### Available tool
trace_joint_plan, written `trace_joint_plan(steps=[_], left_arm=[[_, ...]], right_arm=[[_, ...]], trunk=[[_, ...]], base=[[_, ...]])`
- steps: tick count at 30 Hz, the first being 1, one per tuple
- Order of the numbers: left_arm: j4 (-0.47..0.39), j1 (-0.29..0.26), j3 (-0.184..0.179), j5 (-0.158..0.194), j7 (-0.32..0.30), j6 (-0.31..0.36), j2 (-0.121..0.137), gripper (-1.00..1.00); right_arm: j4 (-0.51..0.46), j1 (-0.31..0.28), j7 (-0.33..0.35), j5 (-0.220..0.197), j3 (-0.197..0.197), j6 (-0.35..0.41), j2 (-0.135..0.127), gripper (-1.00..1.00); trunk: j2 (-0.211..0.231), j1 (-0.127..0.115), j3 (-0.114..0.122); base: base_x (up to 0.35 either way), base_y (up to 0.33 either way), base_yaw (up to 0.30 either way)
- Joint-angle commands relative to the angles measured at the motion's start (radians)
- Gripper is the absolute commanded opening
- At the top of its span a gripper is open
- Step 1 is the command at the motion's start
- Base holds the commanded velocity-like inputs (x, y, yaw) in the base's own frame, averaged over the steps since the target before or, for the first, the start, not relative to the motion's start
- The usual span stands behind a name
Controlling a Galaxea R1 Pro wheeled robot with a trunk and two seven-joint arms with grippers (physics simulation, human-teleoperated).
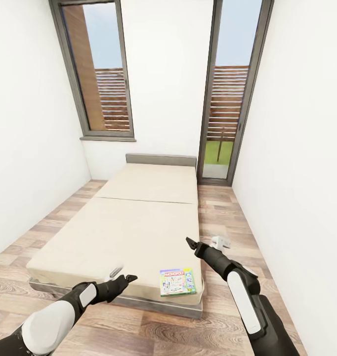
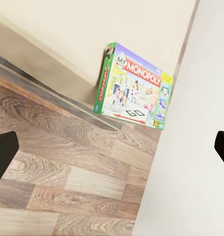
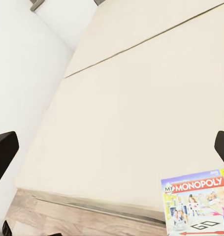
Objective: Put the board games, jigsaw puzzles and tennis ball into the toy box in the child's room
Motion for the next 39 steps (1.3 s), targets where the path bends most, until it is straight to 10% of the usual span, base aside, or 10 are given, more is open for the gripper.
trace_joint_plan(steps=[1, 12, 39], left_arm=[[-0.002, 0.000, 0.009, -0.009, -0.005, 0.007, 0.000, 1.00], [-0.002, 0.000, 0.009, -0.009, -0.010, 0.012, -0.001, 1.00], [-0.002, 0.000, 0.011, -0.008, -0.140, 0.125, 0.002, 1.00]], right_arm=[[-0.001, -0.001, 0.002, -0.001, -0.001, 0.005, 0.000, 1.00], [-0.001, -0.001, 0.001, -0.001, -0.001, 0.006, 0.001, 1.00], [-0.015, -0.001, 0.007, 0.000, 0.005, 0.013, -0.001, 1.00]], trunk=[[-0.001, 0.000, -0.001], [-0.001, 0.000, -0.001], [-0.190, 0.104, -0.086]], base=[[0.000, 0.000, 0.000], [0.000, 0.000, 0.000], [0.000, 0.000, 0.000]])
